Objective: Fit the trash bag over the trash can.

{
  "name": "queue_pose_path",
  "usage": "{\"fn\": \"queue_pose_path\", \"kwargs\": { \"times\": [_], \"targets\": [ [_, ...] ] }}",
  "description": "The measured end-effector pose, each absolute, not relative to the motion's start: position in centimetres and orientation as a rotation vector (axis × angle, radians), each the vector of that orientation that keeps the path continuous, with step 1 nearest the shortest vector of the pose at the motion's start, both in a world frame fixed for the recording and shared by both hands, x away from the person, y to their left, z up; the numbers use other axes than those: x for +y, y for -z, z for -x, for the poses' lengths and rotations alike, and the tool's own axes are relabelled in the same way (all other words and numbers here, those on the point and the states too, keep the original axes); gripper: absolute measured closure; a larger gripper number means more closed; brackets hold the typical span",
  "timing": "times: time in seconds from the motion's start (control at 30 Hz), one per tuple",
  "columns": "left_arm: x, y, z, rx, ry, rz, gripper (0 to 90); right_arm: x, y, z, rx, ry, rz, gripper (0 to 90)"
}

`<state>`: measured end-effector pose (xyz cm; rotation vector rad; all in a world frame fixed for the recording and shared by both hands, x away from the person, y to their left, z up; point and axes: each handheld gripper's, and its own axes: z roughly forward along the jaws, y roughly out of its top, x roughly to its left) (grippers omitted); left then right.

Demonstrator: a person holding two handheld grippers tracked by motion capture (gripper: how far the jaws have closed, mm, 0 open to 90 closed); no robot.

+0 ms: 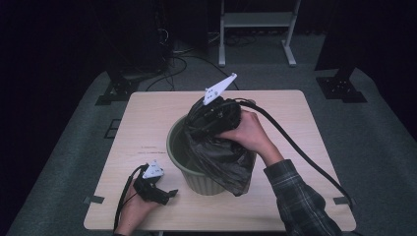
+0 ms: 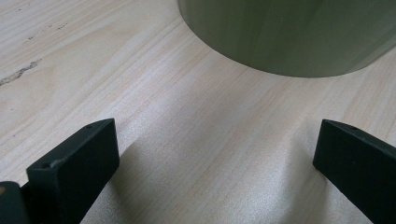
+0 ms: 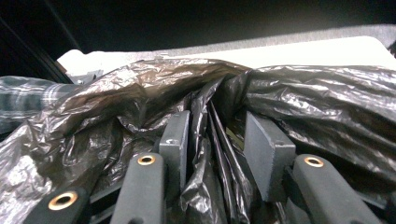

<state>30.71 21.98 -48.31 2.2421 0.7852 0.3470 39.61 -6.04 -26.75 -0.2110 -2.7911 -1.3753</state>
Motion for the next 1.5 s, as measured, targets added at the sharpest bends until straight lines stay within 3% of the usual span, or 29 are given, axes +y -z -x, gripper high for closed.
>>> {"fn": "queue_pose_path", "kwargs": {
  "times": [0.17, 0.3, 0.43, 0.57, 0.63, 0.77, 1.0, 1.23, 1.5],
  "targets": [
    [22.0, 48.3, -30.7, 0.787, -0.348, -2.242, 0.0, -8.0, 26.3, -38.8, -2.756, 1.416, 0.187, 56.6],
    [22.0, 48.3, -30.7, 0.788, -0.348, -2.241, 0.0, -7.8, 26.7, -38.2, -2.765, 1.326, 0.168, 63.7],
    [22.0, 48.3, -30.6, 0.794, -0.351, -2.238, 0.0, -6.9, 27.2, -37.7, -2.684, 1.311, 0.088, 64.7],
    [22.4, 47.8, -30.4, 0.784, -0.353, -2.221, 0.0, -6.5, 27.5, -37.4, -2.697, 1.314, 0.077, 74.2],
    [23.0, 46.6, -30.2, 0.776, -0.355, -2.167, 0.0, -6.5, 27.6, -37.5, -2.702, 1.315, 0.071, 82.9],
    [24.1, 43.3, -29.7, 0.740, -0.363, -2.091, 0.0, -6.5, 27.8, -37.8, -2.706, 1.322, 0.080, 87.9],
    [25.4, 36.9, -29.9, 0.655, -0.374, -2.030, 3.5, -6.5, 27.8, -38.0, -2.696, 1.331, 0.084, 88.1],
    [24.7, 31.4, -31.3, 0.549, -0.364, -2.036, 22.1, -6.5, 27.9, -38.2, -2.703, 1.328, 0.078, 88.1],
    [21.5, 26.6, -34.6, 0.461, -0.340, -2.038, 25.0, -6.6, 27.9, -38.2, -2.703, 1.327, 0.077, 88.1]
  ]
}}
